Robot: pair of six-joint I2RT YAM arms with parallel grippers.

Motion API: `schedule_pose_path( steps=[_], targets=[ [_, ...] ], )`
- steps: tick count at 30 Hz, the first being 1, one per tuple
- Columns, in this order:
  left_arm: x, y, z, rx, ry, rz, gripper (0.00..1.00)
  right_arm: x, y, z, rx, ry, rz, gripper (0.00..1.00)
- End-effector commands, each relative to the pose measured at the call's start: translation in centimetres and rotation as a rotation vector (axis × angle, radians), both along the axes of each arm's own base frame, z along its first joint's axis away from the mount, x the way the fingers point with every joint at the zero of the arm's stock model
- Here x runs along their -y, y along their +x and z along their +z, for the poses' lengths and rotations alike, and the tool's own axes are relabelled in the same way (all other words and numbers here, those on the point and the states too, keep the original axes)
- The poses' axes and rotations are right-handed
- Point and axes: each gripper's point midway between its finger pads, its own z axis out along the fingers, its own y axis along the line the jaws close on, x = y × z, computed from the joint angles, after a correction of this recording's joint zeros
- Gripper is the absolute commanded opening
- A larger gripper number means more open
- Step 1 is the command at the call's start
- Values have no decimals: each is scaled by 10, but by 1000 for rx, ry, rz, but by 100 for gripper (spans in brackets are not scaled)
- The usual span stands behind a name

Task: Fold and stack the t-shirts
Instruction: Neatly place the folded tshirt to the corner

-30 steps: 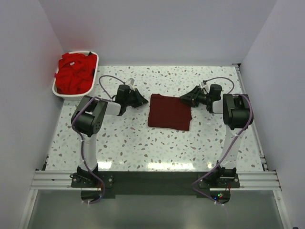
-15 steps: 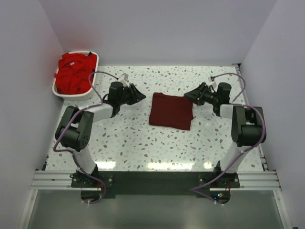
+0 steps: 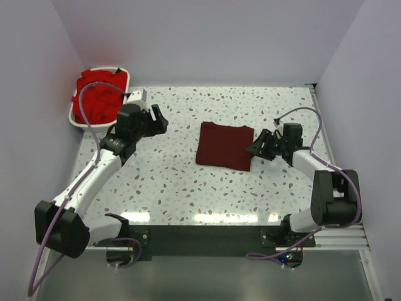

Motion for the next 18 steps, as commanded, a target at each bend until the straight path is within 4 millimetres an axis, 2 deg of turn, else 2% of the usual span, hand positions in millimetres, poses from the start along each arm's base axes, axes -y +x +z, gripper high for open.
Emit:
schedule_pose_path(
  steps=[1, 2, 3, 8, 11, 13, 15, 16, 18],
  targets=[
    [-50, -17, 14, 38, 210, 118, 74, 15, -1, 12, 38, -251, 11, 54],
    [-60, -23, 13, 52, 242, 147, 75, 8, 3, 19, 55, -288, 35, 55],
    [-64, -25, 10, 54, 256, 159, 75, 9, 0, 16, 30, -330, 41, 56],
    [-77, -35, -17, 23, 318, 184, 75, 17, 9, 12, 10, -444, 23, 59],
    [-78, -35, -14, 17, 321, 187, 75, 18, 14, 12, 4, -461, 19, 59],
    [-77, -35, -12, 29, 314, 184, 75, 17, 15, 4, -15, -463, 34, 58],
    [-77, -36, -14, 26, 312, 178, 75, 10, 17, 3, -16, -435, 60, 57],
    [-76, -36, -15, 23, 311, 174, 75, 7, 18, -5, -33, -425, 81, 56],
    [-73, -36, -19, 12, 307, 157, 75, -1, 19, -9, -37, -400, 106, 56]
  ],
)
